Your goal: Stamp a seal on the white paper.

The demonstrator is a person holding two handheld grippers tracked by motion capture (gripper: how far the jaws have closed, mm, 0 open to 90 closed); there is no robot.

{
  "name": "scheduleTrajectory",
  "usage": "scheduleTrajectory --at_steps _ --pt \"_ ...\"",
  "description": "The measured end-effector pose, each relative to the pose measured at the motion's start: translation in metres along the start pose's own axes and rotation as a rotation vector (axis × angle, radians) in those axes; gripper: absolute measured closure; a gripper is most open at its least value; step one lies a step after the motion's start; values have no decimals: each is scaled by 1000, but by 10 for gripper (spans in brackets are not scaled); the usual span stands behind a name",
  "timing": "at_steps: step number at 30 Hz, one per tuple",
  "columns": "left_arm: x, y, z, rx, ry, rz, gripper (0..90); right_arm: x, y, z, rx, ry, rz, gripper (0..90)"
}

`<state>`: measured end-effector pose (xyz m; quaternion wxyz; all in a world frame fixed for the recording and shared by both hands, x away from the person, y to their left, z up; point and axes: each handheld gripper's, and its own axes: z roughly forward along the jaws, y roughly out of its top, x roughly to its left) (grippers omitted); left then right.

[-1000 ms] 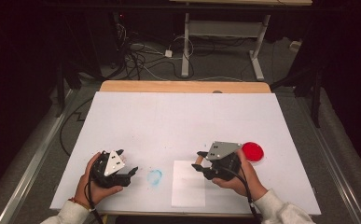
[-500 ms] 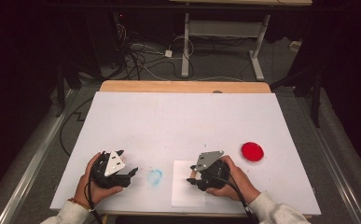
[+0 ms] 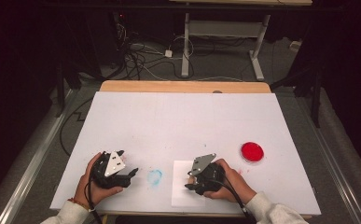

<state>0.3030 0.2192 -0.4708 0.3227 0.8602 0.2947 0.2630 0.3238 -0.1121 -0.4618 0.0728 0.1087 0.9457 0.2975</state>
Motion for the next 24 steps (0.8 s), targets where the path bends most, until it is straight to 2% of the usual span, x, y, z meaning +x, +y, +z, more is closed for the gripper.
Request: scheduleTrajectory --at_steps 5,24 --pt "0 1 -1 5 2 8 207 -2 -4 1 -17 15 14 558" --pt "-1 1 0 13 -3 8 208 -3 -2 2 0 18 29 559"
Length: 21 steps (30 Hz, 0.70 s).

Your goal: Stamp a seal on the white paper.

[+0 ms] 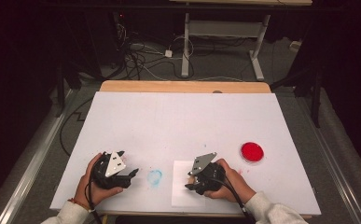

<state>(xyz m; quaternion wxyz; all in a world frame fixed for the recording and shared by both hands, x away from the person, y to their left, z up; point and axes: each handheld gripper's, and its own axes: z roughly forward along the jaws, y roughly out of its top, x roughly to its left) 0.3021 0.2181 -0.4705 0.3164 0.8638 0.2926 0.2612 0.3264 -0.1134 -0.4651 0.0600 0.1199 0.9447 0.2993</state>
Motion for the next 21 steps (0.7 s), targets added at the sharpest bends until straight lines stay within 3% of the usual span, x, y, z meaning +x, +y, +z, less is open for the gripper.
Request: scheduleTrajectory --at_steps 21 --pt "4 -2 3 1 -7 -12 208 -2 -2 1 -8 20 19 556"
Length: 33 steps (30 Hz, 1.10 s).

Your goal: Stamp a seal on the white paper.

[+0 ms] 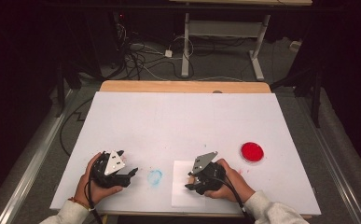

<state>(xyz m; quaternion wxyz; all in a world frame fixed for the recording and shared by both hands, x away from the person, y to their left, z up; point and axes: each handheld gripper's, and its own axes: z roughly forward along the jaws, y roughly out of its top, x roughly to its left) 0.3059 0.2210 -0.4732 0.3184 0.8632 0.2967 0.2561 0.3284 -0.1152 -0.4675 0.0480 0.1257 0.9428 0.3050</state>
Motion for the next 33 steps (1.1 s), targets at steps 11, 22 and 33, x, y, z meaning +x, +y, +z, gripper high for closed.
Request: scheduleTrajectory --at_steps 11,22,33 --pt "1 -2 -2 -5 2 -10 208 -1 0 1 3 9 12 554" --pt "2 -1 -2 -11 -2 -20 208 -1 1 1 8 4 11 555" --pt "1 -2 -2 -5 0 -14 209 2 3 0 13 -15 -8 555"
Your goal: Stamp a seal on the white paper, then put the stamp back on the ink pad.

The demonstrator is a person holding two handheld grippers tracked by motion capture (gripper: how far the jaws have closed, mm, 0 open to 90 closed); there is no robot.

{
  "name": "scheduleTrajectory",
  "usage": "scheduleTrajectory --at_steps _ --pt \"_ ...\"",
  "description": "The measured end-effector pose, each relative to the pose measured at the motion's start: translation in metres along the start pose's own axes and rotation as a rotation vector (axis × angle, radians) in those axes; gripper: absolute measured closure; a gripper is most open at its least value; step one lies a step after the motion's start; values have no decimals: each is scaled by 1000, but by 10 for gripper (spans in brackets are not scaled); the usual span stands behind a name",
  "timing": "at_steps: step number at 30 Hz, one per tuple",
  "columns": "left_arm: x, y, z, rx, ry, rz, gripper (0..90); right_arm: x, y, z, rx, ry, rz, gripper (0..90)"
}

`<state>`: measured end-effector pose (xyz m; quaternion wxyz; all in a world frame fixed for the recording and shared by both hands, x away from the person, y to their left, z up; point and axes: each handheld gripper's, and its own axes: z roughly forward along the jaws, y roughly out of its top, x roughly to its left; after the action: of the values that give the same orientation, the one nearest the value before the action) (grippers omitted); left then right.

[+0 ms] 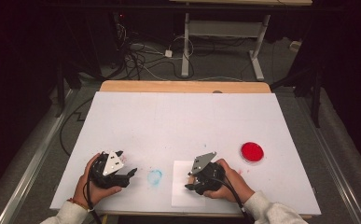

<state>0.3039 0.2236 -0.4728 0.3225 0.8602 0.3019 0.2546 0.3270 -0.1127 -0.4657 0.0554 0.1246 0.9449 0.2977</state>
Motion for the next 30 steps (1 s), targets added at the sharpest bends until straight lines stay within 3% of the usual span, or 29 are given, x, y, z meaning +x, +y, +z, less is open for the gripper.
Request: scheduleTrajectory --at_steps 11,19,30 --pt "1 0 -1 0 7 0 208 -5 5 -24 -85 -52 -12 554" --pt "-1 3 2 2 3 18 209 -12 2 -49 -146 -118 21 554" --pt "-3 4 0 5 3 30 208 -21 -14 -77 -178 -217 68 554"
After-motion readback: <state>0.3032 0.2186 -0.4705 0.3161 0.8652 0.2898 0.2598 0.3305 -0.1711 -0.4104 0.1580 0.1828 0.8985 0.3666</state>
